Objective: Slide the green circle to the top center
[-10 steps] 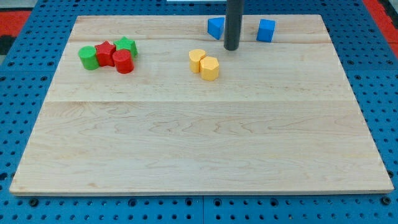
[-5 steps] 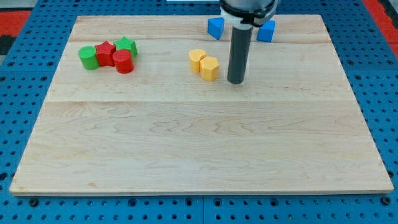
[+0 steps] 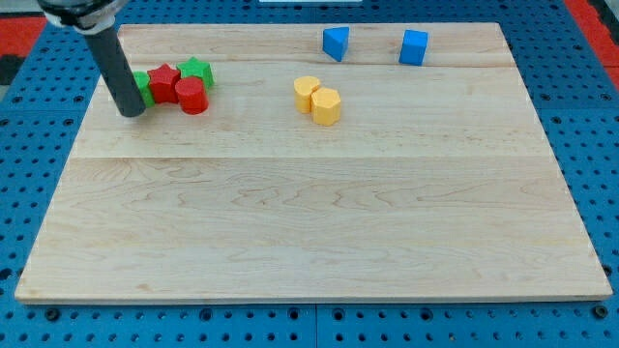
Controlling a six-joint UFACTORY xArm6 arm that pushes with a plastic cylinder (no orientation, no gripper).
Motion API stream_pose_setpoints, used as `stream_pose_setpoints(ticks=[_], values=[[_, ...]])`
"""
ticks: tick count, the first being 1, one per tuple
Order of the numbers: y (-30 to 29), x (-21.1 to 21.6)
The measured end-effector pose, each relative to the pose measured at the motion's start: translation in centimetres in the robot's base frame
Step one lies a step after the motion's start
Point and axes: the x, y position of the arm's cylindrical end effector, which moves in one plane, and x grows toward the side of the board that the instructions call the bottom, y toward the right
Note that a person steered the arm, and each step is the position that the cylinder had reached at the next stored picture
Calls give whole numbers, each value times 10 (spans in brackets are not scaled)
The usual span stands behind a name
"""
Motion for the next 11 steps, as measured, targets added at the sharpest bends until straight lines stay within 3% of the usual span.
stream_pose_setpoints(ticks=[5,8,11], values=[[-48,-76],[67,-92],[112,-87]])
